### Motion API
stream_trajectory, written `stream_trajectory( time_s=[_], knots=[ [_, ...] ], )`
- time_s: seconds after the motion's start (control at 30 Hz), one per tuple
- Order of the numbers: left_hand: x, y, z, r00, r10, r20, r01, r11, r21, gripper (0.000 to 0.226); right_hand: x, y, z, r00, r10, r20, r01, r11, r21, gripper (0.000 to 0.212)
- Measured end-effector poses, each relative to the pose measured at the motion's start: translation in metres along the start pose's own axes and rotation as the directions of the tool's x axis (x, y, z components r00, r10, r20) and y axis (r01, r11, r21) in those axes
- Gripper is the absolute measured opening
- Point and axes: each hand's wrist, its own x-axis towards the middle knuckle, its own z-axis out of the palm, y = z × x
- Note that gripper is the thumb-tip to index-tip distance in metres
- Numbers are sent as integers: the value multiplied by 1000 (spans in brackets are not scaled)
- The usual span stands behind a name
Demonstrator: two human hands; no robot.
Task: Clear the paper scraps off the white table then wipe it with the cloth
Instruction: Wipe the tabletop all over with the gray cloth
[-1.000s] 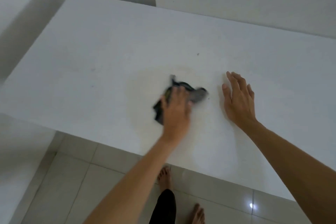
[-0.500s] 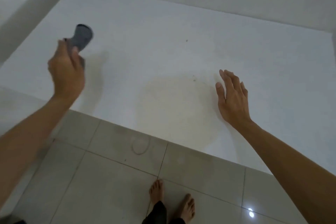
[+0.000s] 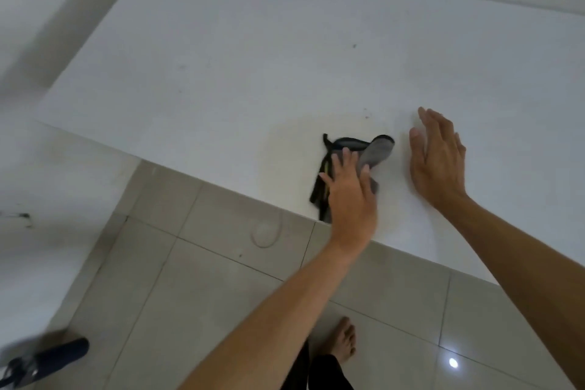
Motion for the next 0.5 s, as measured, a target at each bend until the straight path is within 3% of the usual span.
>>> stream_trajectory(
  time_s=[0.07, 0.1, 0.27, 0.37, 0.43, 0.5],
  knots=[
    [2, 23, -19, 996, -63, -69, 48, 978, -205, 55, 2, -2, -5, 1000, -15, -10, 15, 1000, 5, 52],
    [7, 28, -37, 984, -92, -151, 58, 974, -217, 54, 3, -2, -8, 1000, -22, -18, 22, 1000, 9, 52],
    [53, -2, -134, 877, -7, -481, 19, 1000, 20, 51, -1, 5, -24, 998, -22, -53, 23, 1000, 20, 51],
    [66, -46, -135, 908, 36, -418, 46, 982, 185, 59, -8, 12, -27, 999, -23, -42, 23, 1000, 15, 51],
    [54, -63, -92, 950, -44, -309, 149, 935, 323, 53, -13, 15, -28, 999, -26, -32, 27, 999, 19, 51],
    [27, -59, -35, 981, -4, -194, 86, 904, 419, 49, -17, 17, -28, 999, -30, -30, 31, 999, 23, 51]
  ],
)
